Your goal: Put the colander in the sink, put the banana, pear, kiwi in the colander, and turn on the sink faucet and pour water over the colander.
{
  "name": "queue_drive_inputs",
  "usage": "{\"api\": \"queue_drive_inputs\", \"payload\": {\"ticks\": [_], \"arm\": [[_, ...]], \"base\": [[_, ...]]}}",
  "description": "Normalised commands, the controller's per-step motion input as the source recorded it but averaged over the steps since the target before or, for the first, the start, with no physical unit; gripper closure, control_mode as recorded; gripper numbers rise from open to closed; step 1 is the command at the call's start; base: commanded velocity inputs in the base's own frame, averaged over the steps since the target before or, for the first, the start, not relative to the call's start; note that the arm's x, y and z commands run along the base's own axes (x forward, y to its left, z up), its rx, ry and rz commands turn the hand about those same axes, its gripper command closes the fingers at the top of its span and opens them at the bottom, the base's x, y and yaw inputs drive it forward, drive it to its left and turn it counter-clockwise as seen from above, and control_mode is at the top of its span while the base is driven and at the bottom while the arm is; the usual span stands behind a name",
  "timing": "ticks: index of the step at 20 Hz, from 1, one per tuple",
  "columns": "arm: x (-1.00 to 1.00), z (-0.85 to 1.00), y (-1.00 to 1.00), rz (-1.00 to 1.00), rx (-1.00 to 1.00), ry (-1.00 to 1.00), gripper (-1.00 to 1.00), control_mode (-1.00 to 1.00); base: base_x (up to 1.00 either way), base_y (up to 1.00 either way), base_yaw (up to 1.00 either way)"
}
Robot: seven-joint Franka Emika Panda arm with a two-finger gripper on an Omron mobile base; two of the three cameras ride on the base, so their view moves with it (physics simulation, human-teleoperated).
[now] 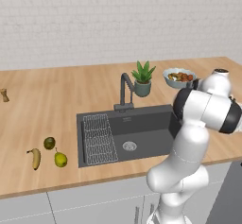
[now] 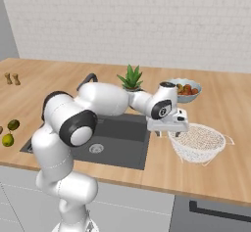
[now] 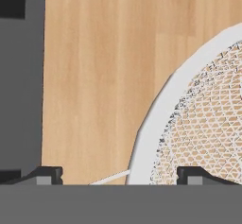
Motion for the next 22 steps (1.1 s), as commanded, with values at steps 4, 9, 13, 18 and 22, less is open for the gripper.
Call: {"api": "queue_drive_inputs", "payload": {"ticks": [4,9,13,18,22], "arm": [[-0.07,0.34,0.00,0.02,0.00,-0.02,1.00,-1.00],[-0.06,0.32,0.03,0.06,0.00,-0.07,1.00,-1.00],[-0.09,0.16,0.21,0.21,0.00,-0.06,1.00,-1.00],[-0.29,0.06,0.38,0.32,0.00,-0.01,1.00,-1.00],[-0.50,0.00,0.52,0.32,0.00,0.00,1.00,-1.00]], "base": [[0.00,0.00,0.00],[0.00,0.00,0.00],[0.00,0.00,0.00],[0.00,0.00,0.00],[0.00,0.00,0.00]]}}
